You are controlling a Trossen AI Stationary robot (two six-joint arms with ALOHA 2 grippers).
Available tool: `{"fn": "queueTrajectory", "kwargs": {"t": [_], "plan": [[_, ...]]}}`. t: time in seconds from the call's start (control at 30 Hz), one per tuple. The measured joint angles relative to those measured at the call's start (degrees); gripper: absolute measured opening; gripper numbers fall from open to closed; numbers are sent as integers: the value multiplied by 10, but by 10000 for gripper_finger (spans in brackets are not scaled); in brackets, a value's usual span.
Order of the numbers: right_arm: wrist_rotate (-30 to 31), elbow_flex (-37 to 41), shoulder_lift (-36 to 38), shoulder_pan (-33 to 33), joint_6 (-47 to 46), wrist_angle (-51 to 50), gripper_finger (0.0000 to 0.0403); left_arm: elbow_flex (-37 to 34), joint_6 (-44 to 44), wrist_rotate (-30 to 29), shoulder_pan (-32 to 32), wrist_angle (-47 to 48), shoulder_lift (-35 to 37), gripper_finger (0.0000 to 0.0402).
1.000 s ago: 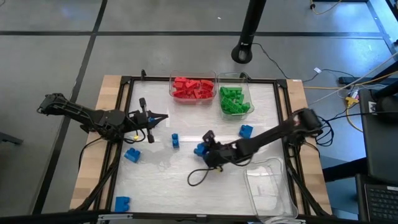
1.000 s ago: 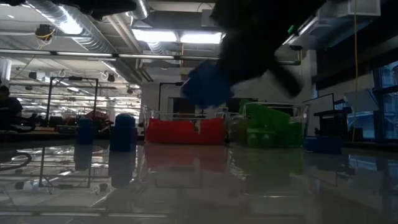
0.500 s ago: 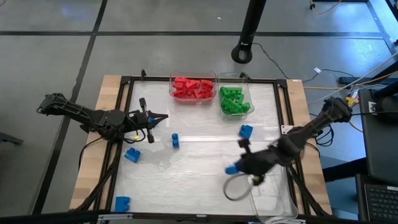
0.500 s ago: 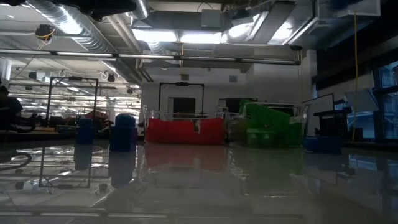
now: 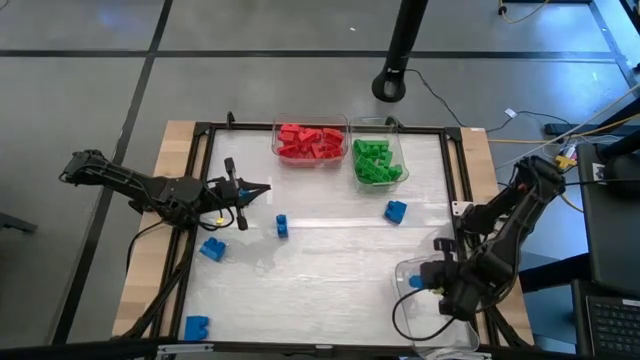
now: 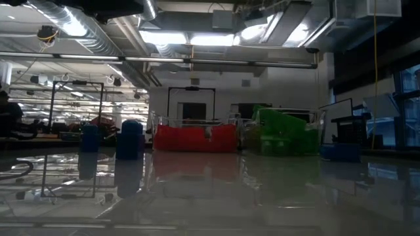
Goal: Sort blocks
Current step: Put the blue game piece into the bottom transparent bin
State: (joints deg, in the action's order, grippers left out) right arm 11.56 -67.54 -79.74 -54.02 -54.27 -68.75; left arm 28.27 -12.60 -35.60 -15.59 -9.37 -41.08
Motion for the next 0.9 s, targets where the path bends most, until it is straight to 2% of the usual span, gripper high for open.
{"fn": "queueTrajectory", "kwargs": {"t": [0.13, 0.4, 0.67, 0.9], "plan": [[-34, 36, -1, -5, -54, 4, 26, 0, 0, 0, 0, 0, 0, 3], [-71, 84, -1, 6, -118, 17, 80, 0, -1, 0, 0, 0, 0, 4], [-132, 84, 0, 17, -128, 17, 211, 0, -2, 0, 0, 0, 0, 4], [-157, 84, 4, 35, -125, 18, 313, 0, -2, 0, 0, 0, 0, 4]]}}
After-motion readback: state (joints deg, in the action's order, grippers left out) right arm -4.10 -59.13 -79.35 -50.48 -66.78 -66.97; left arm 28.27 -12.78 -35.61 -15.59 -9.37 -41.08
